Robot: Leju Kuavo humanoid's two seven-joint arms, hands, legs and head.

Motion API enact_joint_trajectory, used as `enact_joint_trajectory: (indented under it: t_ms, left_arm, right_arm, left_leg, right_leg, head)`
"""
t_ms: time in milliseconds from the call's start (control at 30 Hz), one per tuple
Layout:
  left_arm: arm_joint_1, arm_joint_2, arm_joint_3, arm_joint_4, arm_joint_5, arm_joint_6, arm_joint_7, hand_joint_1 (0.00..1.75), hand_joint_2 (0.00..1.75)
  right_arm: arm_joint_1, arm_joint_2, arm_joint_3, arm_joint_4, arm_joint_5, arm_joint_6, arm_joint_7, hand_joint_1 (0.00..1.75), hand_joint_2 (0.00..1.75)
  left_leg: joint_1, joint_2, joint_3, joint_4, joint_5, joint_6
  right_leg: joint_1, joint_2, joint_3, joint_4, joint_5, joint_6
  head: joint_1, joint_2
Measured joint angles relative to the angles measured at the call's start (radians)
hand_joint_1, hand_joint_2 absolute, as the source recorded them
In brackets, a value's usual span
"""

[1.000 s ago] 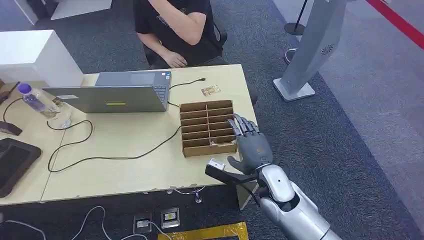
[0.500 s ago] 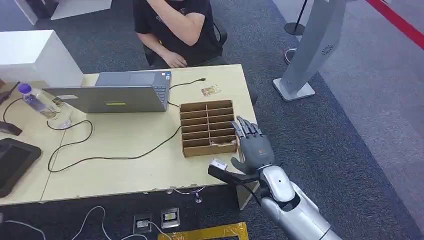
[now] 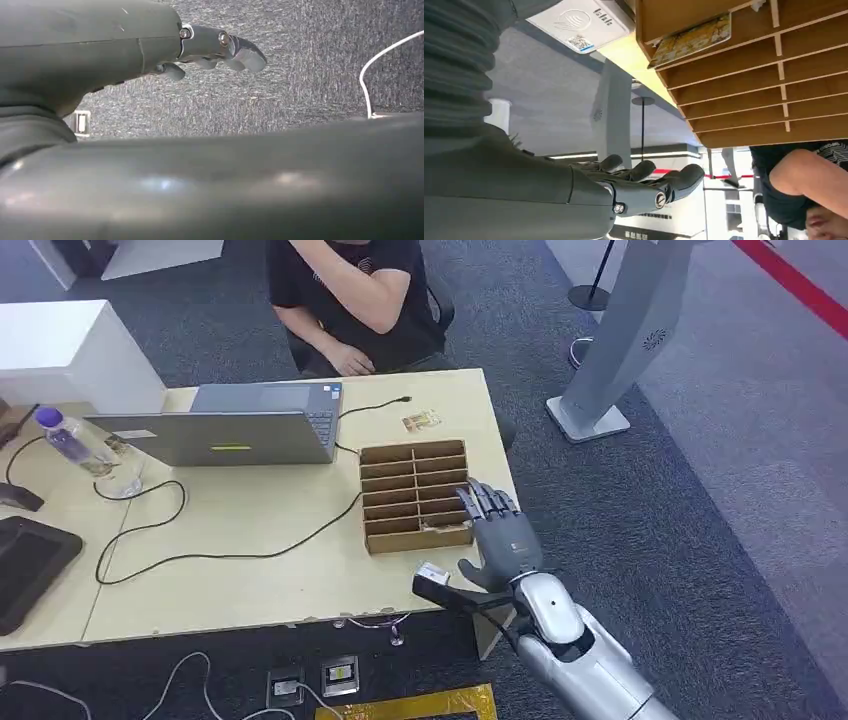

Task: Pass the card to the sensor for recognition and then transmit it.

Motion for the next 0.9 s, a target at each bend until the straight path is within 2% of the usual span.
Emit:
enact_joint_trajectory:
  t_ms: [533, 900]
  left_arm:
    - [-0.001, 0.000, -0.001, 0.000, -0.006, 0.002, -0.008, 0.00, 0.00]
    - [-0.001, 0.000, -0.002, 0.000, -0.003, 0.002, -0.008, 0.00, 0.00]
  right_arm:
    - [-0.010, 0.036, 0.001, 0.035, 0.029, -0.013, -0.053, 0.00, 1.75]
    - [-0.043, 0.074, 0.002, 0.157, 0.047, -0.047, -0.072, 0.00, 1.75]
  left_leg:
    - [0.000, 0.000, 0.000, 0.000, 0.000, 0.000]
    - [0.000, 0.000, 0.000, 0.000, 0.000, 0.000]
  right_leg:
    - [0.000, 0.000, 0.000, 0.000, 0.000, 0.000]
    - [0.000, 0.001, 0.000, 0.000, 0.000, 0.000]
  head:
    - [0.000, 0.000]
    - [0.000, 0.000]
